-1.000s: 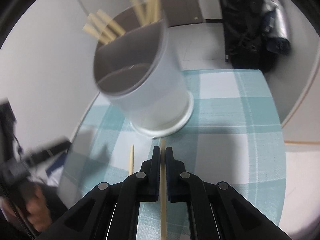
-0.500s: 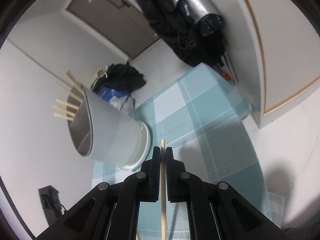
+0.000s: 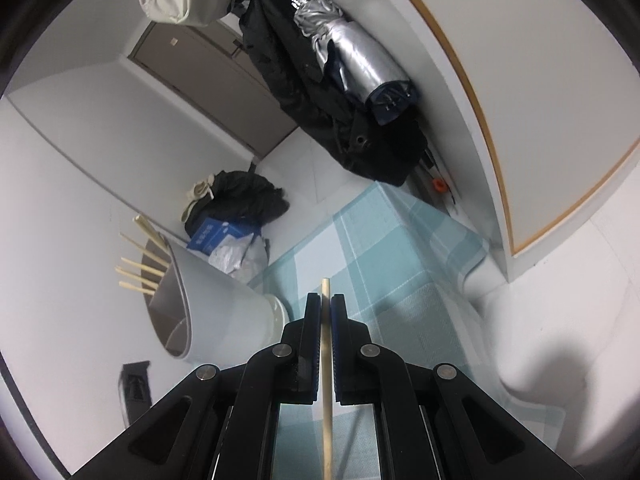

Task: Organize utensils
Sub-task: 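Grasp a chopstick with the right gripper while the left gripper grasps another, then lift both chopsticks and lower them into the white utensil holder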

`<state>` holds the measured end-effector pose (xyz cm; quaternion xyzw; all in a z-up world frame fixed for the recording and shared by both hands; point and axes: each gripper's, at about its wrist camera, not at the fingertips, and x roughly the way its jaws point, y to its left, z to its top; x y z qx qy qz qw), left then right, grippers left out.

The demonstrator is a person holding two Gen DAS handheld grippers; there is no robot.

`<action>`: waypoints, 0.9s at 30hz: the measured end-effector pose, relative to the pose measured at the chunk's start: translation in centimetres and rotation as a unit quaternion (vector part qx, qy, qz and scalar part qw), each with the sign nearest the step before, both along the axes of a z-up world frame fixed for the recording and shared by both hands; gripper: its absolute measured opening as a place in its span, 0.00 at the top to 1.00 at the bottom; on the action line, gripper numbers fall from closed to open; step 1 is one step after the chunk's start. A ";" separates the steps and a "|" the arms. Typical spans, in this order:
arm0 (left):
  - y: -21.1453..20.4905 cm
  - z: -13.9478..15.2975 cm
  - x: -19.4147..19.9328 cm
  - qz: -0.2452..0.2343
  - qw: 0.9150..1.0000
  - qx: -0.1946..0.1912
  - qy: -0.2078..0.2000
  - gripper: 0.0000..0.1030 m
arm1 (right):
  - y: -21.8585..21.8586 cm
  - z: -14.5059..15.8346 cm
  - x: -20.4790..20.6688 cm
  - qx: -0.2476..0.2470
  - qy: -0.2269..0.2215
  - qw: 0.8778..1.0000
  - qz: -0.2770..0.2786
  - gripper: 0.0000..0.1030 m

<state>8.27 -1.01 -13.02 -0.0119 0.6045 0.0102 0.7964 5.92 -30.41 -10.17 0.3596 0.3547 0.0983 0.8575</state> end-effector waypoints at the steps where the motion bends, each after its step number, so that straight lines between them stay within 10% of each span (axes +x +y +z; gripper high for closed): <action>1: -0.1 0.0 -0.1 0.005 1.000 0.007 0.001 0.31 | 0.0 0.0 0.1 -0.001 -0.002 1.000 -0.001 0.96; 5: -0.1 0.0 0.0 0.036 0.999 -0.003 0.009 0.45 | -0.7 0.3 0.0 0.007 -0.008 1.000 -0.007 0.96; 9: -0.9 0.3 0.0 0.033 0.999 -0.017 0.002 0.96 | -1.0 0.4 0.0 0.019 -0.009 1.000 -0.007 0.96; 18: -0.7 0.3 -1.7 0.042 0.997 -0.054 -0.039 0.99 | -0.8 1.0 -0.7 0.019 -0.019 1.000 0.002 0.96; 27: -1.2 6.3 -5.2 0.001 0.985 -0.075 -0.158 0.99 | 0.8 2.3 -2.9 -0.012 -0.047 0.998 0.038 0.96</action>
